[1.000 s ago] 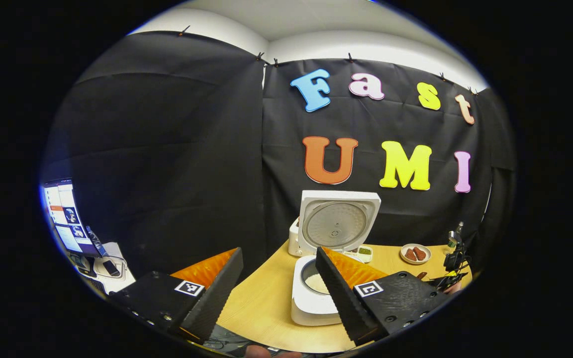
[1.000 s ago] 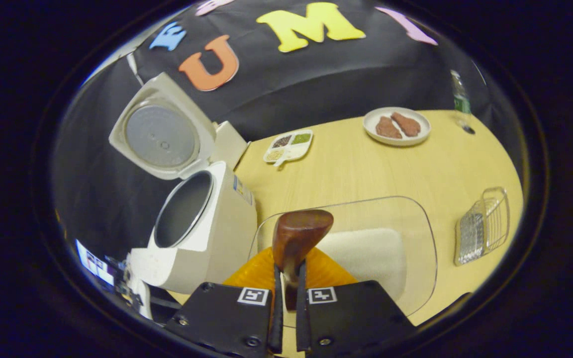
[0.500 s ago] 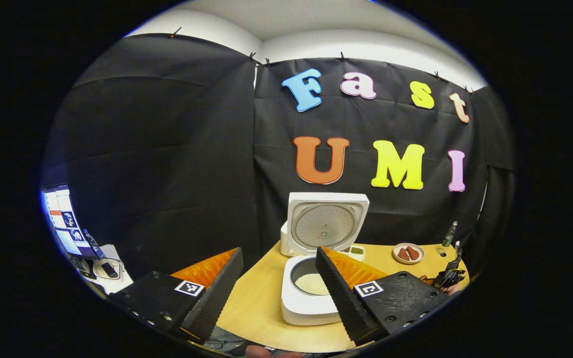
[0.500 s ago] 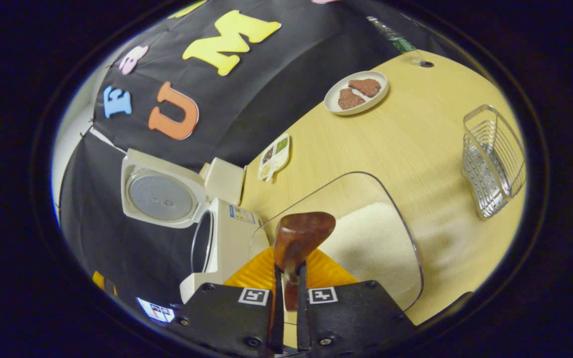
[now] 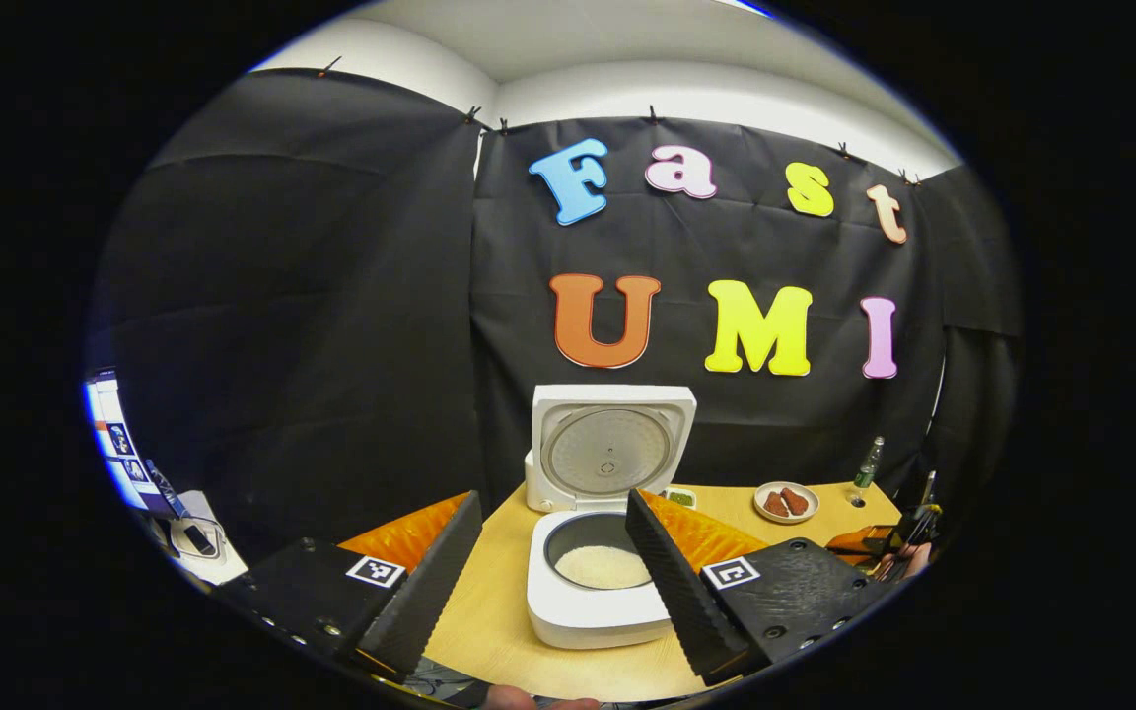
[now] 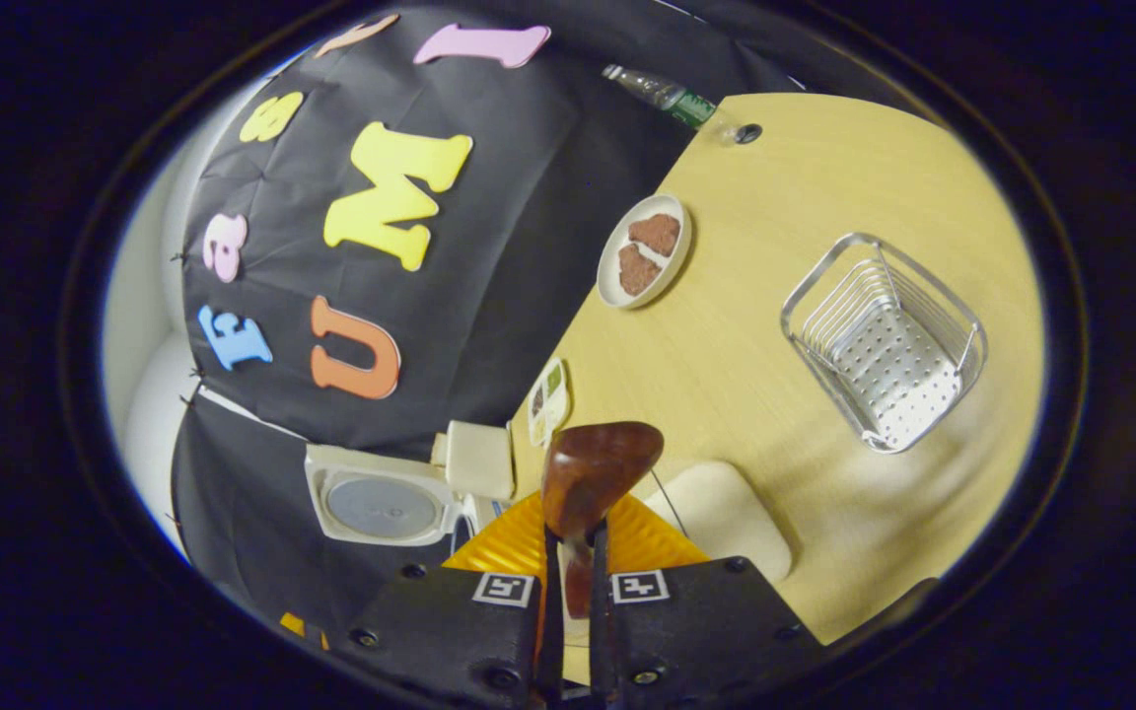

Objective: Close the left gripper, press the button to open the rice cooker; take a wooden spoon from the chopstick holder with the right hand, scoop a spoonful of rice and pour it into the rice cooker, then put the wooden spoon back into the chopstick holder.

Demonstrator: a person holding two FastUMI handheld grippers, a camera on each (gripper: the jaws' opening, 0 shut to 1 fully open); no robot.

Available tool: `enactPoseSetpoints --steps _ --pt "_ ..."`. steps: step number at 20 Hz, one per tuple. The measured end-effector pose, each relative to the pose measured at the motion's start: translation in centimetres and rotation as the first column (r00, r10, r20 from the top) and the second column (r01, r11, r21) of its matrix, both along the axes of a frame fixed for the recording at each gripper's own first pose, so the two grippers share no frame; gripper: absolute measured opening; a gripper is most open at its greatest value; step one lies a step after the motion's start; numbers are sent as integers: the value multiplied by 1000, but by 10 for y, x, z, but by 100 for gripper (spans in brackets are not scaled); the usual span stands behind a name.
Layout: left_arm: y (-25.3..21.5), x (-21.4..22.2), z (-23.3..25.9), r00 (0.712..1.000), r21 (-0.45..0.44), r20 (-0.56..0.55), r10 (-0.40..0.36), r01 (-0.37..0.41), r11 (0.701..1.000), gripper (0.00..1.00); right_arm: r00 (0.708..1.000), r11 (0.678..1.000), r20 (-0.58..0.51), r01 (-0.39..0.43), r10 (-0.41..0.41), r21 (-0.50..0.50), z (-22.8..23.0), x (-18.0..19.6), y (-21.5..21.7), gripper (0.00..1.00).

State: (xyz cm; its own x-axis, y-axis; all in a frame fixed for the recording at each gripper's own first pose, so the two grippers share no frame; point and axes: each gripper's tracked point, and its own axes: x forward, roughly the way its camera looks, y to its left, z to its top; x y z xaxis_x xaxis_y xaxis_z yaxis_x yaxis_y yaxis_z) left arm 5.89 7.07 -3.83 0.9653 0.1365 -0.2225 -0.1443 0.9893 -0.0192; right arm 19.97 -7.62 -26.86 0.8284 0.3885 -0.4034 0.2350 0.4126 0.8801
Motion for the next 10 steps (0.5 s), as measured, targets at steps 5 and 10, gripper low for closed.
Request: enactPoseSetpoints --steps 5,10 --pt "-5 -5 0 999 17 18 -46 46 999 94 997 985 67 17 -29 171 53 8 29 15" --pt "0 -19 3 997 27 48 -64 63 998 94 995 984 100 -46 29 173 90 27 90 15"
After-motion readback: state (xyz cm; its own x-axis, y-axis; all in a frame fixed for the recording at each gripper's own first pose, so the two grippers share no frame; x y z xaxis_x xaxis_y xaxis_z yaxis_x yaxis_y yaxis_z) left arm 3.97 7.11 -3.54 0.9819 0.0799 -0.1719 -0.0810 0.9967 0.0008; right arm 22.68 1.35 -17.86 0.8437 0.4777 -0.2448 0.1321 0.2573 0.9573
